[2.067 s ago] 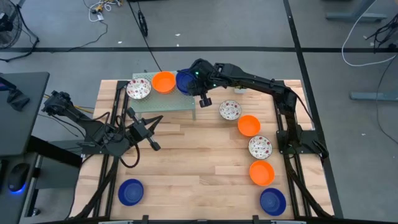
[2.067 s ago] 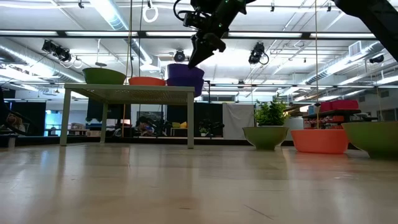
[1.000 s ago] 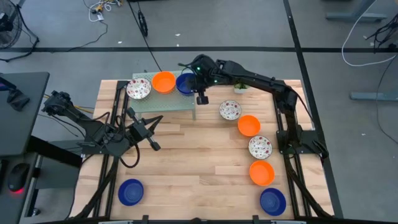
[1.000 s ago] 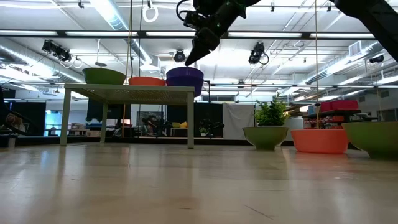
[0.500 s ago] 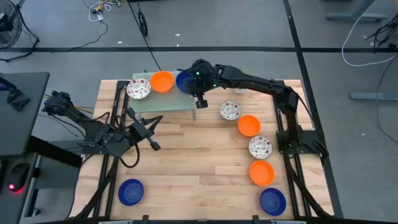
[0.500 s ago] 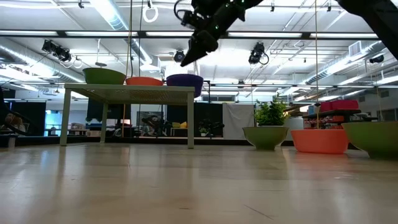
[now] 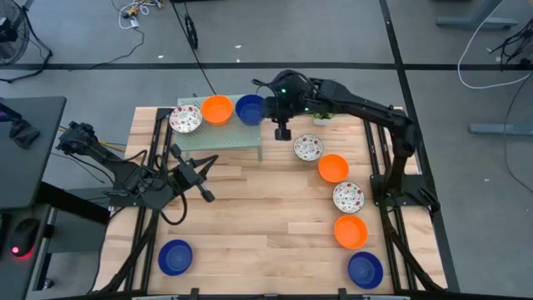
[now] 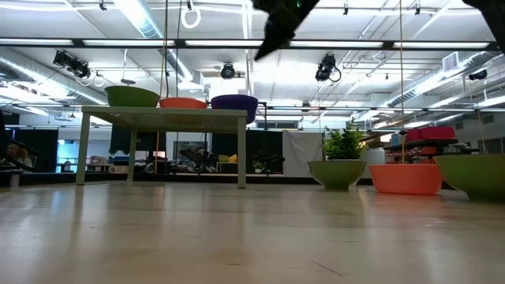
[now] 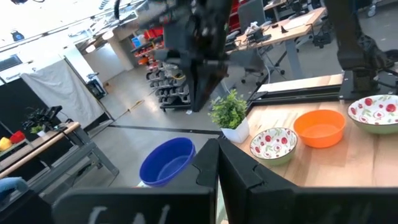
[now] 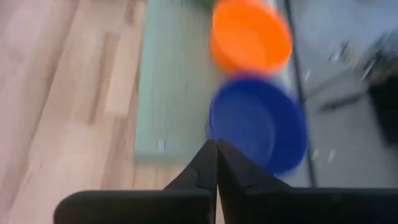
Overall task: Pick & Place Mini bowls
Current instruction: Stack the blue bowl on top of the other blue bowl on the shelf
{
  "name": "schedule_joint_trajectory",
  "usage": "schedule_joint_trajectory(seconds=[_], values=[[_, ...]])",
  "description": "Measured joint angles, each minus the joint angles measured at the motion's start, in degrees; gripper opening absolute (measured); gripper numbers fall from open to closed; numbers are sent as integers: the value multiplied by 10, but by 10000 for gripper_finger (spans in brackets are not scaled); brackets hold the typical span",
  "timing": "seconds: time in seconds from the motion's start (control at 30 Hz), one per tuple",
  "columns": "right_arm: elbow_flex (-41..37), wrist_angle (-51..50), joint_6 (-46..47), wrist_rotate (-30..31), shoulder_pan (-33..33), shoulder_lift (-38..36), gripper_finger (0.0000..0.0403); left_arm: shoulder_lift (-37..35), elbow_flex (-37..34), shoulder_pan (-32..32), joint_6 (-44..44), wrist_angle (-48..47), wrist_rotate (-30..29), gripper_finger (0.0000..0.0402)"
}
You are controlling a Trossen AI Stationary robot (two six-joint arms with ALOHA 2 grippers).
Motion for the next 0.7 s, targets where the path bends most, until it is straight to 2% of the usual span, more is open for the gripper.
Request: schedule_joint_trajectory(seconds=[0.2,0.4,0.53,0.7], values=[[-86,15,46,3,-43,2,5,0,0,0,-1,0,4,16],[-188,168,48,4,-64,2,5,0,0,0,-1,0,4,16],[-216,231,48,2,-66,1,4,0,0,0,-1,1,4,16],[-221,242,48,1,-65,1,4,0,0,0,-1,1,4,16]])
